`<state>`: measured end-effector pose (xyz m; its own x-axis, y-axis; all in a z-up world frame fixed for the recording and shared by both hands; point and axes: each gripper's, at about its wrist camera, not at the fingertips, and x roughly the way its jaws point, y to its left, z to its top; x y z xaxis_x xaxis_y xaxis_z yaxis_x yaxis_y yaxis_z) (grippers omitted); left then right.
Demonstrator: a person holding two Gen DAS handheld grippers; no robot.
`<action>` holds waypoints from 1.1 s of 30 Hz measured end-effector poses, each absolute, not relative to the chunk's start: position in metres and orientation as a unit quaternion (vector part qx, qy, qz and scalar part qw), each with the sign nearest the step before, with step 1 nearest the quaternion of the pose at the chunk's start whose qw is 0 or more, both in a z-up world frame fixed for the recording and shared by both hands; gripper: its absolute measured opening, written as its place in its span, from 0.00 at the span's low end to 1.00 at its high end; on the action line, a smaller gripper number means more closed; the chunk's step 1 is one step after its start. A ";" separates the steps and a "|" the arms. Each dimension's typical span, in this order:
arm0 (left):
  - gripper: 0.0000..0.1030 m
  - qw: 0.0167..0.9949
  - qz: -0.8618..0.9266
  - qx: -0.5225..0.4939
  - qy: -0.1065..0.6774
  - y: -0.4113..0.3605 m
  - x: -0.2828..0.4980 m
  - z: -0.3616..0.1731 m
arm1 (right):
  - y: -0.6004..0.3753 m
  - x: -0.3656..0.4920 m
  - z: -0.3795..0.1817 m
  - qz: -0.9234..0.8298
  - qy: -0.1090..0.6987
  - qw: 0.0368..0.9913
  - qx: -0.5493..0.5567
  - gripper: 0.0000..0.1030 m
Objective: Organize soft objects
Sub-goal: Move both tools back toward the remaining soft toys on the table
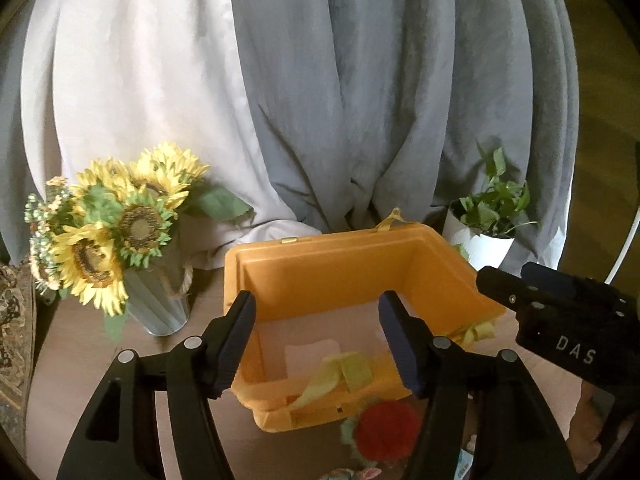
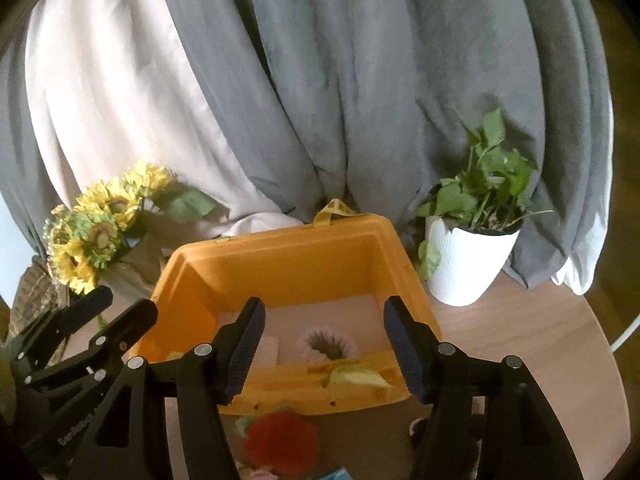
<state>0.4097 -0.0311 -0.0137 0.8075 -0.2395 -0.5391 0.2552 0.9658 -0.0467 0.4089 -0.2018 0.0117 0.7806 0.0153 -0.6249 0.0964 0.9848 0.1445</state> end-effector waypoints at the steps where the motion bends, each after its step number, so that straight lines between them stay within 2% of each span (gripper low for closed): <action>1: 0.62 0.952 -0.129 0.014 0.278 -0.030 0.404 -0.012 | -0.202 0.405 0.013 -0.022 0.330 0.940 0.086 0.61; 18: 0.68 0.962 -0.115 0.038 0.243 -0.003 0.326 0.000 | -0.176 0.332 0.015 -0.004 0.326 0.941 0.094 0.64; 33: 0.69 0.951 -0.116 0.036 0.285 0.013 0.293 -0.025 | -0.159 0.299 -0.007 0.005 0.375 0.921 0.105 0.64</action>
